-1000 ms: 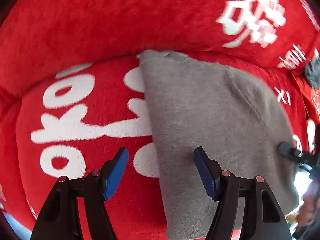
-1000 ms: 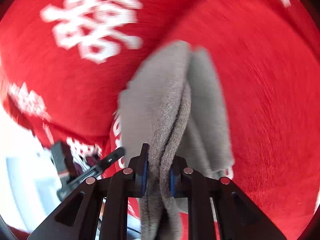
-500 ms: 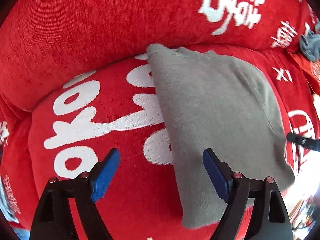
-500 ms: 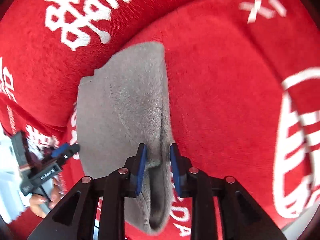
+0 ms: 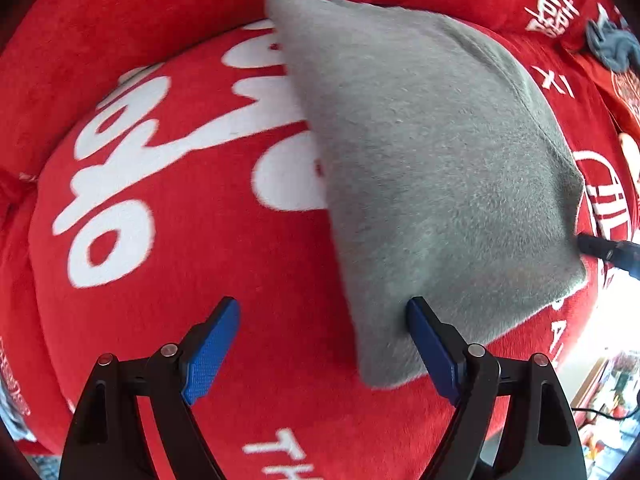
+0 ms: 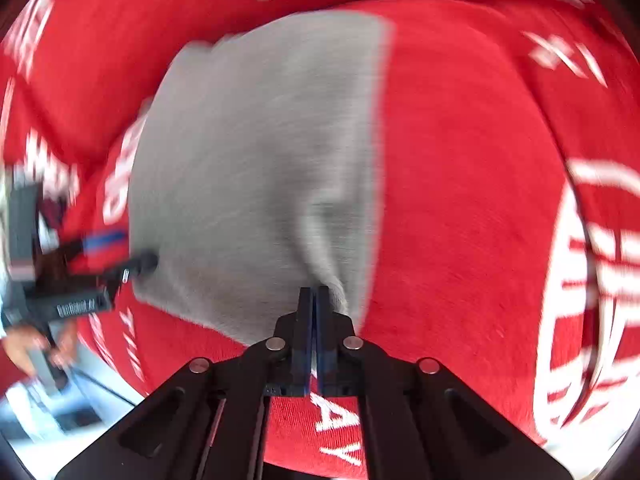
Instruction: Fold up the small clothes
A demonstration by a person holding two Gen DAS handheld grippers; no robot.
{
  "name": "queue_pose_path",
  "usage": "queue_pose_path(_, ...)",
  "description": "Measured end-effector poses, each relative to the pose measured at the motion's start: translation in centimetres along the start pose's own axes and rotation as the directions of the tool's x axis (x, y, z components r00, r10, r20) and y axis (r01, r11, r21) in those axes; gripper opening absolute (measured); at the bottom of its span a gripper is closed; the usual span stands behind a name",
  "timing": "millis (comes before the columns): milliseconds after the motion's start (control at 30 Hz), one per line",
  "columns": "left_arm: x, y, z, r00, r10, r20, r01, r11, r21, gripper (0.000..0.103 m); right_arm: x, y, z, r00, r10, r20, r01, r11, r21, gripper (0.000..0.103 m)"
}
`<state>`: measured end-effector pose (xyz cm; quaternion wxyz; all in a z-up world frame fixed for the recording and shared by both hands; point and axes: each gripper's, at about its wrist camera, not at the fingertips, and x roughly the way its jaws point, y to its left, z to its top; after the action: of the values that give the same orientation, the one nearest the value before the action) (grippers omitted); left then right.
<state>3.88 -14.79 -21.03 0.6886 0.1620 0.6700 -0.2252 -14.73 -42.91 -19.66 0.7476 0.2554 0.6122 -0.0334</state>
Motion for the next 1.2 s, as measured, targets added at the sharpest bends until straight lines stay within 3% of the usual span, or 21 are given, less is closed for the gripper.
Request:
queue_pose_path(33,-0.6,0.4,0.3,1.000,-0.007,0.009,0.007,1.000,-0.015,0.086,-1.3,-1.4,0.2,0.999,0.002,0.033,-0.004,0.998,0.057,0.009)
queue_pose_path(100,-2.1,1.5,1.8,0.997,-0.056,0.057,0.059,0.996,-0.063,0.086,-3.1,-3.7,1.2,0.987,0.124,0.106,-0.140,0.978,0.157,0.013)
queue_pose_path(167,-2.5,2.1,3.8,0.993,-0.077,0.088,0.085,0.992,-0.098,0.086,-3.5,-5.8,3.4,0.963,0.222,0.154,-0.255,0.934,0.251,0.062)
queue_pose_path(200,-2.4,2.4,5.3,0.991,-0.075,0.111,0.088,0.989,-0.118,0.086,-3.4,-6.2,4.6,0.954,0.242,0.180,-0.284,0.921,0.269,0.064)
queue_pose_path(333,-1.1,1.9,11.2,0.983,-0.037,0.180,0.064,0.987,-0.148,0.086,-1.0,-5.9,10.0,0.936,0.281,0.214,-0.333,0.903,0.270,0.053)
queue_pose_path(400,-0.2,1.1,12.7,0.983,0.005,0.184,0.018,0.992,-0.124,0.086,1.6,-5.6,11.9,0.942,0.289,0.169,-0.328,0.898,0.293,0.032)
queue_pose_path(433,0.0,0.8,13.0,0.982,0.021,0.185,0.001,0.993,-0.116,0.086,2.2,-4.9,12.4,0.948,0.285,0.145,-0.315,0.906,0.284,0.002)
queue_pose_path(500,0.0,0.6,13.3,0.978,0.062,0.198,-0.043,0.994,-0.096,0.086,1.9,-2.6,13.2,0.949,0.280,0.143,-0.303,0.937,0.175,0.003)
queue_pose_path(600,-0.1,0.5,12.6,0.976,0.078,0.205,-0.059,0.994,-0.094,0.086,0.0,0.5,13.4,0.920,0.350,0.175,-0.354,0.935,-0.013,0.003)
queue_pose_path(633,0.0,0.7,12.3,0.976,0.077,0.202,-0.058,0.994,-0.097,0.086,0.4,0.8,13.8,0.930,0.325,0.171,-0.326,0.945,-0.026,0.003)
queue_pose_path(733,0.2,1.0,12.2,0.978,0.075,0.192,-0.056,0.993,-0.105,0.086,2.9,-1.7,14.3,0.985,0.121,0.120,-0.128,0.990,0.055,0.003)
queue_pose_path(767,0.2,1.0,12.3,0.980,0.081,0.183,-0.062,0.992,-0.107,0.086,3.5,-3.3,14.0,0.995,0.046,0.093,-0.056,0.993,0.107,0.003)
queue_pose_path(800,-0.2,0.9,12.5,0.980,0.090,0.178,-0.072,0.992,-0.104,0.086,3.7,-4.5,13.7,0.996,0.027,0.081,-0.039,0.988,0.149,0.002)
queue_pose_path(833,-0.6,0.8,12.3,0.979,0.096,0.179,-0.079,0.992,-0.100,0.086,3.3,-5.8,13.3,0.992,0.070,0.100,-0.089,0.976,0.198,0.000)
queue_pose_path(900,-1.6,0.7,12.1,0.979,0.091,0.184,-0.075,0.993,-0.093,0.086,1.9,-7.3,12.0,0.991,0.088,0.105,-0.113,0.958,0.262,0.006)
queue_pose_path(967,-2.3,0.5,11.6,0.980,0.068,0.188,-0.050,0.994,-0.097,0.086,0.4,-7.1,10.8,0.982,0.145,0.125,-0.173,0.953,0.250,0.007)
queue_pose_path(1033,-2.8,0.0,11.3,0.979,0.061,0.194,-0.042,0.994,-0.100,0.086,-0.8,-5.7,10.3,0.966,0.214,0.145,-0.241,0.949,0.202,0.007)
queue_pose_path(1133,-3.0,-1.1,11.6,0.977,0.054,0.205,-0.034,0.995,-0.098,0.086,-1.6,-2.0,10.4,0.944,0.297,0.147,-0.310,0.948,0.074,0.028)
queue_pose_path(1200,-2.6,-1.9,11.9,0.976,0.071,0.205,-0.053,0.994,-0.091,0.086,-1.2,1.6,10.9,0.933,0.339,0.121,-0.335,0.941,-0.051,0.028)
